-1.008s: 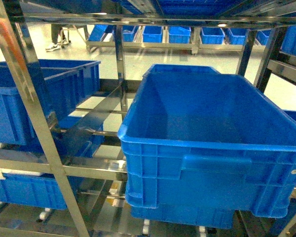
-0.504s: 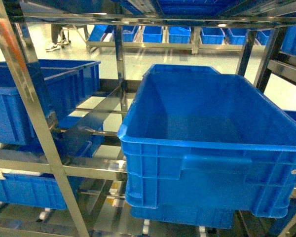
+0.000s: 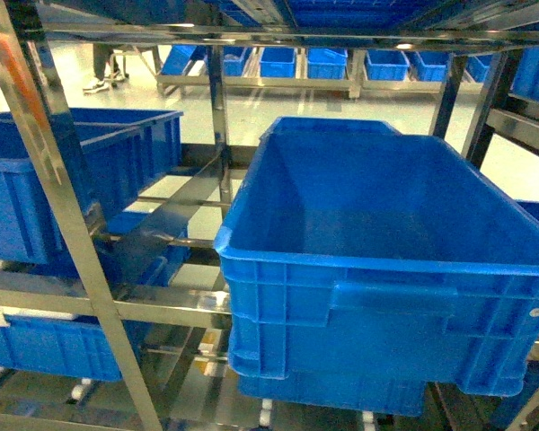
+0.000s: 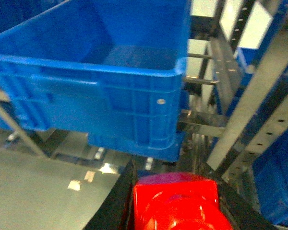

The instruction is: Pick red block from blue box to shelf

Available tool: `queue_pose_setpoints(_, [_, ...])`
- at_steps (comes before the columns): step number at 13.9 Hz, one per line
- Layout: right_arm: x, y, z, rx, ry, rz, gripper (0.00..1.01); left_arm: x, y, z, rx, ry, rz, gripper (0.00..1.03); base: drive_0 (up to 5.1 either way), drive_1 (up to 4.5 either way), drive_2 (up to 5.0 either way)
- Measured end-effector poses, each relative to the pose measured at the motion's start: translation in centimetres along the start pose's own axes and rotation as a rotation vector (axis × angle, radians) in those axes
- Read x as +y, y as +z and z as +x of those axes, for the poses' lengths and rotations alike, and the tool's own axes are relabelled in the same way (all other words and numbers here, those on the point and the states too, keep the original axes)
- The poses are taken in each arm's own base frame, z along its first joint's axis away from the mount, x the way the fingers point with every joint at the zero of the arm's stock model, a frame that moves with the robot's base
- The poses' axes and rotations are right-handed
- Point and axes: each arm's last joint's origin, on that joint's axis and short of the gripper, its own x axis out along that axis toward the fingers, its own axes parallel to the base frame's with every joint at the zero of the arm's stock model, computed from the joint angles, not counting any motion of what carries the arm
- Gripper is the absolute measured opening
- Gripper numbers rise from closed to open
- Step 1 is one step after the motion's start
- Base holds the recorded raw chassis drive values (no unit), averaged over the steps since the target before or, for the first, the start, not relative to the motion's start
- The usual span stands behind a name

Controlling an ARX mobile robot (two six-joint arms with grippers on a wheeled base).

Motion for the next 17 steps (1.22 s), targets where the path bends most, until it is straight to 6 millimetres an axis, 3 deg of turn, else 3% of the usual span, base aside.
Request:
queue_pose_setpoints(2, [0.3, 0.3, -0.1, -0.028, 0.063, -0.025, 0.28, 0.0, 0.0, 0.0, 0.001, -0.001, 0.001, 0.98, 0.0, 0.00, 0.0])
queue_pose_setpoints(10, [-0.6, 1.6, 0.4, -0.058, 0.035, -0.024, 0.28, 0.0, 0.0, 0.0, 0.001, -0.001, 0.000, 0.98, 0.0, 0.00, 0.0])
queue_pose_setpoints(12, [-2.2, 6.7, 1.4, -0.180, 0.031, -0.080, 0.28, 0.0, 0.0, 0.0, 0.001, -0.001, 0.001, 0.98, 0.0, 0.00, 0.0])
queue_pose_setpoints(13, [-2.5, 7.9, 2.0, -0.196, 0.067, -0.116, 0.28, 0.0, 0.0, 0.0, 0.001, -0.002, 0.001, 0.98, 0.0, 0.00, 0.0])
queue_pose_setpoints(15, [-3.0, 8.6, 3.2, -0.177, 0.159, -0.157, 0.28, 0.0, 0.0, 0.0, 0.001, -0.001, 0.000, 0.98, 0.0, 0.00, 0.0])
queue_pose_setpoints(17, [-3.7, 11.9, 7.0, -0.185, 0.266, -0.184, 0.28, 0.0, 0.0, 0.0, 0.001, -0.001, 0.000, 0.98, 0.0, 0.00, 0.0])
